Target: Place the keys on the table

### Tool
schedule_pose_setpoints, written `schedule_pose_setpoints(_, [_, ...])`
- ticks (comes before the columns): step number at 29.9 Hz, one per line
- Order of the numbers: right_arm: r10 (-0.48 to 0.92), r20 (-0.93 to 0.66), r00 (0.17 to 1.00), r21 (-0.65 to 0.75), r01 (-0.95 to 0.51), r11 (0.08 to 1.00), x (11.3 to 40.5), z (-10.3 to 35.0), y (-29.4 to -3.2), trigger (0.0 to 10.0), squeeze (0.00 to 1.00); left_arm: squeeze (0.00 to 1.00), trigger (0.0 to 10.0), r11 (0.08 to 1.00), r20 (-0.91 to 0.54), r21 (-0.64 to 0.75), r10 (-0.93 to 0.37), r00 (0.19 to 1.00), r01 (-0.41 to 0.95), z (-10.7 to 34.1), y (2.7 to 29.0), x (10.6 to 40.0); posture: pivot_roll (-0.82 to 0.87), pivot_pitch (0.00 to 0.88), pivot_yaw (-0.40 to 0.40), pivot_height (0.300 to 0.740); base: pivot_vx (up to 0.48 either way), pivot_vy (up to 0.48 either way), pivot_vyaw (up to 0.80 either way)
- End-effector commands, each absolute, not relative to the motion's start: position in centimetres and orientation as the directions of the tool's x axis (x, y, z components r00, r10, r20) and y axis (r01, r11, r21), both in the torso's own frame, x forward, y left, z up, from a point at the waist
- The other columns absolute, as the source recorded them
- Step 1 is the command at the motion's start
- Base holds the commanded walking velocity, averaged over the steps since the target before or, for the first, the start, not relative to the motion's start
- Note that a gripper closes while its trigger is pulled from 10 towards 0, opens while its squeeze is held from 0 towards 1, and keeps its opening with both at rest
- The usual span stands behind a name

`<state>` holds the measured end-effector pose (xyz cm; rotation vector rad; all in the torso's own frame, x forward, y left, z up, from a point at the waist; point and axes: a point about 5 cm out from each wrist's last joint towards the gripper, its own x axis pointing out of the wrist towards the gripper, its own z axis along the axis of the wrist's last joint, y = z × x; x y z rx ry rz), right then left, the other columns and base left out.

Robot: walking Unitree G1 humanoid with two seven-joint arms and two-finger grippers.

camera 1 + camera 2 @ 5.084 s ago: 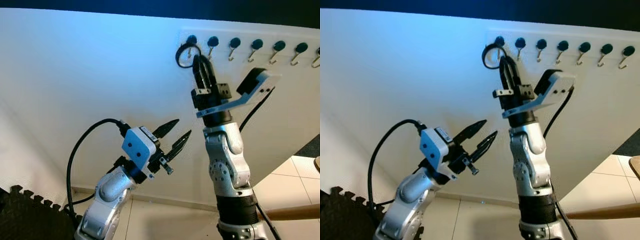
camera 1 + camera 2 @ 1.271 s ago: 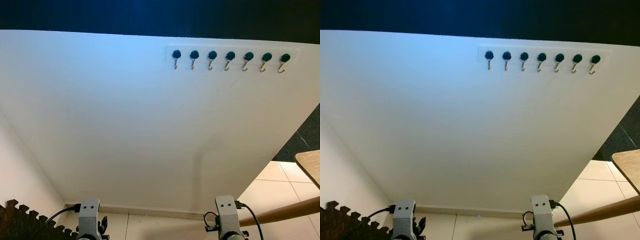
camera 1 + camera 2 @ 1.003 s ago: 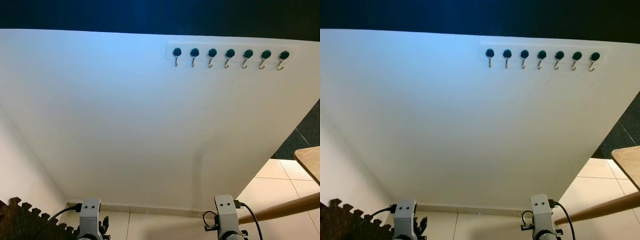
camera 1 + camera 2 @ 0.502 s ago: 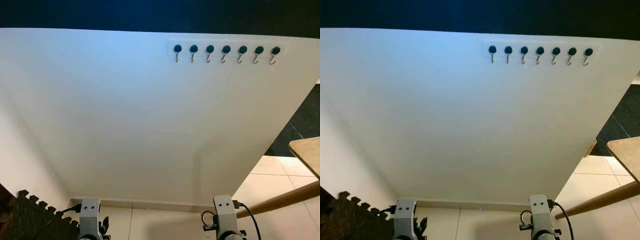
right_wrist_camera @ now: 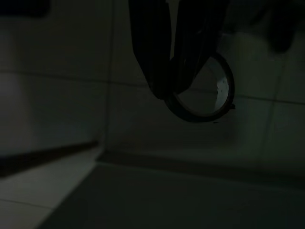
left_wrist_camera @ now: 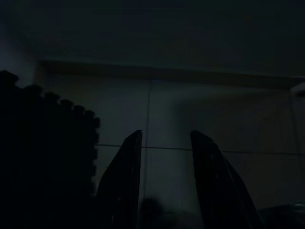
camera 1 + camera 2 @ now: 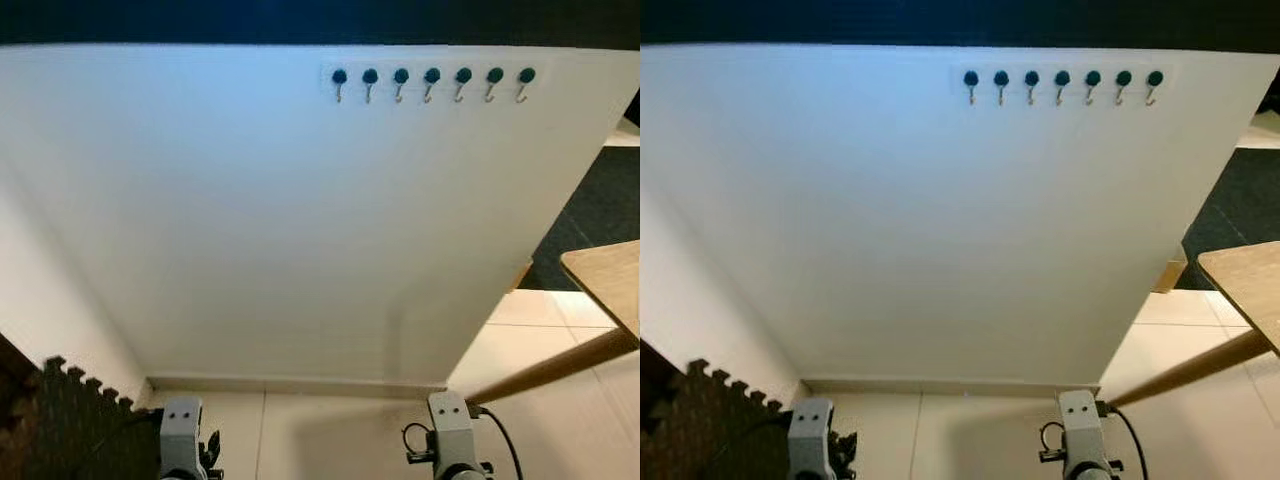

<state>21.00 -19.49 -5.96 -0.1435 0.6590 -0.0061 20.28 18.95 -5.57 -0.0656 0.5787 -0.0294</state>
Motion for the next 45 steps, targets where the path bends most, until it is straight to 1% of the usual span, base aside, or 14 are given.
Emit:
schedule_pose_setpoints(1, [-0.039, -0.631, 0.775, -0.121, -0.050, 0.991, 20.51, -6.39, -19.02, 10.0, 0.00, 0.00, 10.0, 0.997, -0.571, -0.070, -0.048, 0.820, 0.009, -6.18, 18.82, 19.17, 0.06, 0.091, -0.022, 0.740, -0.274, 0.000, 0.00])
schedule_pose_setpoints(6, [-0.035, -0.633, 0.773, -0.117, -0.052, 0.992, 20.49, -6.44, -18.79, 10.0, 0.00, 0.00, 10.0, 0.998, -0.573, -0.048, -0.051, 0.818, 0.028, -6.15, 18.90, 19.10, 0.07, 0.090, -0.021, 0.740, 0.000, 0.000, 0.00])
schedule_pose_setpoints(11, [-0.031, -0.633, 0.773, -0.112, -0.052, 0.992, 20.60, -6.42, -18.59, 10.0, 0.00, 0.00, 10.0, 0.999, -0.548, -0.051, -0.039, 0.835, 0.013, -5.80, 19.02, 19.33, 0.08, 0.084, -0.019, 0.740, 0.000, 0.000, 0.00])
schedule_pose_setpoints(19, [-0.032, -0.632, 0.774, -0.112, -0.050, 0.992, 20.69, -6.37, -18.63, 10.0, 0.00, 0.00, 10.0, 0.998, -0.535, -0.045, -0.051, 0.843, 0.032, -5.52, 18.84, 19.59, 0.08, 0.083, -0.018, 0.740, 0.000, 0.000, 0.00])
schedule_pose_setpoints(27, [-0.036, -0.634, 0.772, -0.115, -0.048, 0.992, 20.63, -6.38, -18.84, 10.0, 0.00, 0.00, 10.0, 0.998, -0.538, -0.030, -0.060, 0.841, 0.052, -5.50, 18.66, 19.61, 0.08, 0.082, -0.019, 0.740, 0.000, -0.453, 0.00])
schedule_pose_setpoints(29, [-0.038, -0.635, 0.771, -0.116, -0.048, 0.992, 20.63, -6.39, -18.89, 10.0, 0.00, 0.00, 10.0, 0.999, -0.543, -0.025, -0.039, 0.839, 0.031, -5.59, 18.90, 19.42, 0.07, 0.080, -0.020, 0.740, 0.000, 0.000, 0.00])
schedule_pose_setpoints(40, [-0.040, -0.638, 0.769, -0.116, -0.044, 0.992, 20.70, -6.36, -19.02, 10.0, 0.00, 0.00, 10.0, 1.000, -0.513, -0.005, -0.020, 0.858, 0.020, -5.37, 19.02, 19.31, 0.07, 0.082, -0.024, 0.740, 0.000, 0.000, 0.00])
schedule_pose_setpoints(45, [-0.041, -0.639, 0.768, -0.116, -0.043, 0.992, 20.72, -6.35, -19.04, 10.0, 0.00, 0.00, 10.0, 0.999, -0.517, -0.004, -0.035, 0.855, 0.038, -5.45, 18.79, 19.27, 0.07, 0.083, -0.023, 0.740, 0.000, 0.000, -0.50])
